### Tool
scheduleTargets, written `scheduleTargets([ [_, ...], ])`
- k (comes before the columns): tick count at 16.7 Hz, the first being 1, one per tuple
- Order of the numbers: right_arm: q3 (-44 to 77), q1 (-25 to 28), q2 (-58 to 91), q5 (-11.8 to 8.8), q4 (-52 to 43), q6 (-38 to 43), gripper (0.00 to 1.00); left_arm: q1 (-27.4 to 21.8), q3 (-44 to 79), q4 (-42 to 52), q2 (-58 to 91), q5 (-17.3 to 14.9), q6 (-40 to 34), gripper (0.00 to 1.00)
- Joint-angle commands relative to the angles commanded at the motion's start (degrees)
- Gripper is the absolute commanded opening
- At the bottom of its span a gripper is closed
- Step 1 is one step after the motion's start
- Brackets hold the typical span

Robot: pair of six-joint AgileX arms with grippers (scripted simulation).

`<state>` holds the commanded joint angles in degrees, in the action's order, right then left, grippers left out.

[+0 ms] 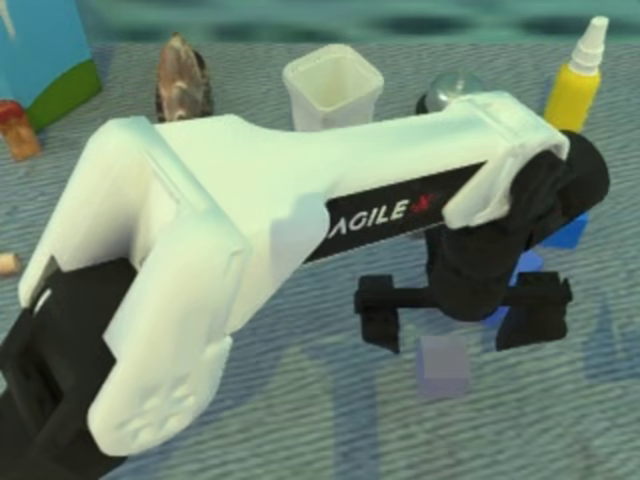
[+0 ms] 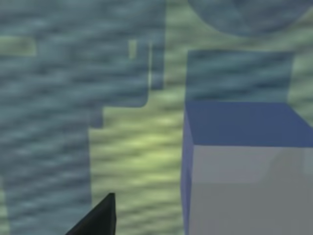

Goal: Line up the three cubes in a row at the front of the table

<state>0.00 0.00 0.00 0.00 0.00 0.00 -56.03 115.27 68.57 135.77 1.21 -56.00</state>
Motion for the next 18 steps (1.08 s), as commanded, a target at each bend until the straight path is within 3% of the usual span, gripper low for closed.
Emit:
scheduleTargets([
  [4, 0.0, 0.0, 0.0, 0.0, 0.0, 0.0, 1.00, 0.5, 5.7, 7.1, -1.4, 0.0, -0.1, 1.00],
  [11, 1.6, 0.3, 1.6, -0.1, -1.1, 0.3, 1.00, 1.1, 4.2, 6.3, -3.1, 0.1, 0.3, 1.00],
  [14, 8.0, 1.0, 8.0, -0.3, -5.5, 1.6, 1.00, 4.7, -2.5, 2.1, -10.1, 0.3, 1.6, 1.00],
  [18, 24.0, 2.4, 24.5, -0.2, -15.6, 4.3, 1.00, 13.1, -18.3, -7.4, -27.8, 0.6, 5.2, 1.00],
])
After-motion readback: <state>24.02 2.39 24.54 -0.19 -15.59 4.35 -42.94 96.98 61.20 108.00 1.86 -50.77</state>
